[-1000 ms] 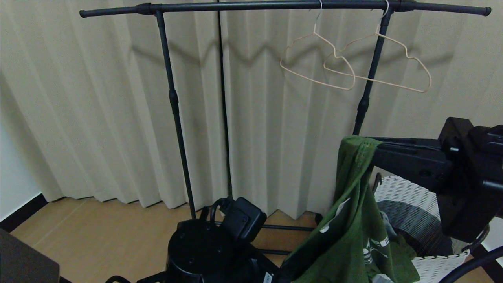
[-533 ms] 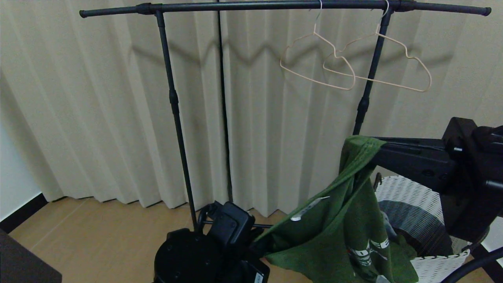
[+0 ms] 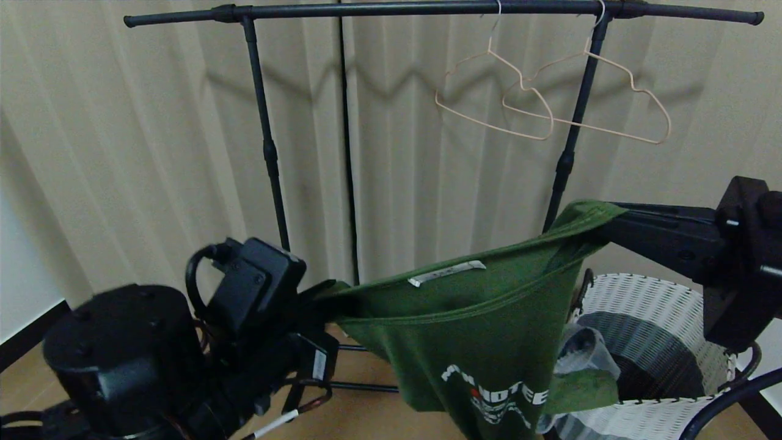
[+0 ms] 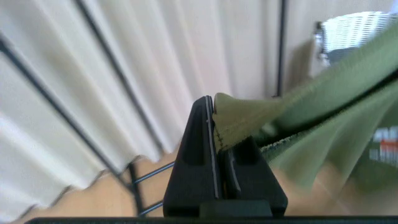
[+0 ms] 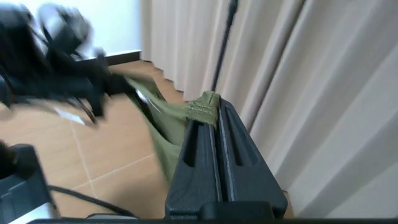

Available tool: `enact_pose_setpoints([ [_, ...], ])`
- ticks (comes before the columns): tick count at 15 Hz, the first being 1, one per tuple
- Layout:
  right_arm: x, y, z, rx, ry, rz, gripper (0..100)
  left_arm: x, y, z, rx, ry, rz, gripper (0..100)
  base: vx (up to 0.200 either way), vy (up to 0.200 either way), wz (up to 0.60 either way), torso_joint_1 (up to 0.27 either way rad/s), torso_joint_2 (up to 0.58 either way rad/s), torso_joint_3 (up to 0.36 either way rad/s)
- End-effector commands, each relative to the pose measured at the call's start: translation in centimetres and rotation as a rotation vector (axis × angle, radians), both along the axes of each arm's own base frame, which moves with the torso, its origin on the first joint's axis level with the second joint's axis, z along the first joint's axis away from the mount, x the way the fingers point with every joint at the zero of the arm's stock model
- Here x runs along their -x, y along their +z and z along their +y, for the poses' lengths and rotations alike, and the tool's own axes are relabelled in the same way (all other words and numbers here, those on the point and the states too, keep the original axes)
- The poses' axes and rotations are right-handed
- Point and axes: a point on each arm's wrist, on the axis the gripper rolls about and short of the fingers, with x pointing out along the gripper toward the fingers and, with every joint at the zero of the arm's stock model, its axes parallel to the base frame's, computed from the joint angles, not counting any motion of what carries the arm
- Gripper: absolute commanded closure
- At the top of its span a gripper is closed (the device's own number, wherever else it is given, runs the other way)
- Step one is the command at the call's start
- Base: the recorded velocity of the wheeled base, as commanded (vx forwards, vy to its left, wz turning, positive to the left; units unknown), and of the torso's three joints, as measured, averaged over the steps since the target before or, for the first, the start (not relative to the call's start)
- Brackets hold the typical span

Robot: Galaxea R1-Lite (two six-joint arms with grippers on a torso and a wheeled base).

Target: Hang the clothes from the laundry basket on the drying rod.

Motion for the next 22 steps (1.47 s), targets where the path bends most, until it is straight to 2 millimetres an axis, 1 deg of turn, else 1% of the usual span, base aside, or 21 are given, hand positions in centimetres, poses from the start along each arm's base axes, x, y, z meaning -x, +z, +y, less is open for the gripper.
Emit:
enact_pose_setpoints([
  [1, 0.0, 0.3, -0.5, -0.008, -0.024, -0.013, 100, 1.4, 8.1, 2.8, 0.131, 0.037, -0.118, 100, 0.0, 0.0, 0.0, 0.0, 0.0, 0.0],
  [2, -0.4, 0.5, -1.3, -0.005, -0.081, -0.032, 100, 2.1, 11.1, 3.4, 0.144, 0.038, -0.08, 100, 0.0, 0.0, 0.0, 0.0, 0.0, 0.0],
  [3, -1.3, 0.4, -2.5, 0.034, -0.163, -0.061, 100, 2.4, 13.1, 3.7, 0.175, 0.037, -0.059, 100, 0.0, 0.0, 0.0, 0.0, 0.0, 0.0],
  [5, -2.3, 0.6, -4.1, 0.065, -0.266, -0.09, 100, 2.7, 16.8, 3.9, 0.22, 0.008, -0.04, 100, 0.0, 0.0, 0.0, 0.0, 0.0, 0.0],
  [6, -2.3, 0.8, -4.1, 0.059, -0.265, -0.098, 100, 3.0, 17.8, 4.0, 0.204, -0.023, -0.02, 100, 0.0, 0.0, 0.0, 0.0, 0.0, 0.0],
  [8, -2.5, 1.4, -4.0, 0.049, -0.263, -0.111, 100, 3.2, 17.8, 4.1, 0.161, -0.065, 0.022, 100, 0.0, 0.0, 0.0, 0.0, 0.0, 0.0],
  [10, -3.4, 1.2, -3.6, 0.05, -0.26, -0.101, 100, 3.0, 16.7, 3.9, 0.129, -0.084, 0.068, 100, 0.0, 0.0, 0.0, 0.0, 0.0, 0.0],
  [11, -3.5, 1.3, -3.5, 0.045, -0.26, -0.108, 100, 3.2, 16.6, 4.0, 0.13, -0.087, 0.067, 100, 0.0, 0.0, 0.0, 0.0, 0.0, 0.0],
  [12, -3.6, 1.3, -3.5, 0.042, -0.26, -0.11, 100, 3.3, 16.8, 4.1, 0.134, -0.089, 0.063, 100, 0.0, 0.0, 0.0, 0.0, 0.0, 0.0],
  [14, -3.0, 1.0, -4.1, 0.055, -0.282, -0.091, 100, 3.1, 16.5, 3.9, 0.13, -0.088, 0.073, 100, 0.0, 0.0, 0.0, 0.0, 0.0, 0.0],
  [16, -0.6, 1.3, -5.2, 0.069, -0.283, -0.069, 100, 2.2, 16.0, 3.0, 0.113, -0.083, 0.094, 100, 0.0, 0.0, 0.0, 0.0, 0.0, 0.0],
  [18, 2.2, 1.5, -6.1, 0.086, -0.247, -0.041, 100, 1.0, 16.3, 1.8, 0.112, -0.093, 0.096, 100, 0.0, 0.0, 0.0, 0.0, 0.0, 0.0],
  [19, 3.4, 1.3, -6.2, 0.093, -0.208, -0.03, 100, 0.2, 16.5, 1.1, 0.115, -0.102, 0.097, 100, 0.0, 0.0, 0.0, 0.0, 0.0, 0.0],
  [20, 3.9, 1.2, -6.1, 0.096, -0.182, -0.026, 100, -0.1, 16.7, 0.8, 0.117, -0.108, 0.096, 100, 0.0, 0.0, 0.0, 0.0, 0.0, 0.0],
  [21, 4.9, 0.9, -5.9, 0.107, -0.113, -0.013, 100, -0.8, 16.4, 0.1, 0.109, -0.129, 0.111, 100, 0.0, 0.0, 0.0, 0.0, 0.0, 0.0],
  [22, 5.1, 0.5, -5.7, 0.117, -0.088, 0.001, 100, -1.0, 16.1, -0.2, 0.101, -0.152, 0.123, 100, 0.0, 0.0, 0.0, 0.0, 0.0, 0.0],
])
